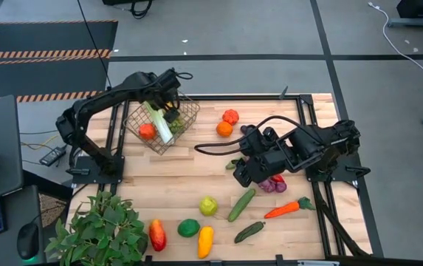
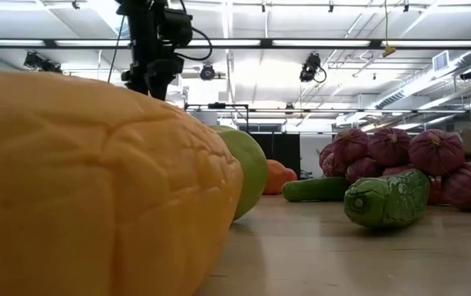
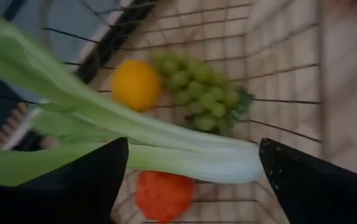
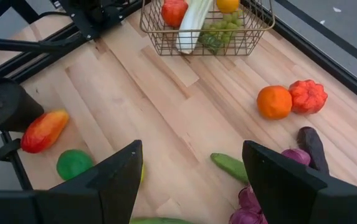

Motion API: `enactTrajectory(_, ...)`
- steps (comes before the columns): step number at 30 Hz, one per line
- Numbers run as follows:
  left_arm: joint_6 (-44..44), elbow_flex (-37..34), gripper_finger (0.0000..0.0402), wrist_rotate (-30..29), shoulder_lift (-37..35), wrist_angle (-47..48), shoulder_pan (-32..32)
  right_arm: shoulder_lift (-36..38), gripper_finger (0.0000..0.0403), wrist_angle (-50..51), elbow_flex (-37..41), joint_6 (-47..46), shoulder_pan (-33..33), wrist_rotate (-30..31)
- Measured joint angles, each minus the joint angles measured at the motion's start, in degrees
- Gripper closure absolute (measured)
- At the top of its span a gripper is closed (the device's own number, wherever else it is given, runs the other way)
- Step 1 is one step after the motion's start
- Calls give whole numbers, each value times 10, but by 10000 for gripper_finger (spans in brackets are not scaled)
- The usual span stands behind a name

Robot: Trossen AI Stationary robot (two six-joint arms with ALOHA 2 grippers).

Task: Build produce basket
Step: Put the top cucumber into the wire basket

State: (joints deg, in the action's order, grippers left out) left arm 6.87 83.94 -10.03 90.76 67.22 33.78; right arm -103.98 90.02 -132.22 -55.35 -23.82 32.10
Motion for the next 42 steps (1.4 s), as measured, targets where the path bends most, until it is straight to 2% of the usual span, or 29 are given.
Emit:
enactTrajectory(5,22,0,29,81,0,1,-49,0,124,0,0,0,8,-1)
enactTrajectory(8,38,0,29,104,0,3,-97,0,124,0,0,-4,8,-14)
enactTrajectory(12,56,0,29,113,0,8,-172,0,124,0,0,-15,-4,-38)
enactTrajectory(17,92,0,29,115,0,3,-266,0,124,0,0,-21,-16,-38)
enactTrajectory(22,142,1,29,114,-18,-41,-334,0,124,0,29,-39,-16,-48)
enactTrajectory(28,194,20,29,73,-85,-126,-359,0,124,-1,108,-49,0,-117)
enactTrajectory(32,195,20,29,64,-136,-144,-358,0,124,-5,155,-40,9,-123)
enactTrajectory(35,195,20,29,62,-162,-145,-358,1,127,-35,201,3,26,-136)
enactTrajectory(42,180,21,29,61,-212,-153,-358,1,147,-129,308,145,91,-239)
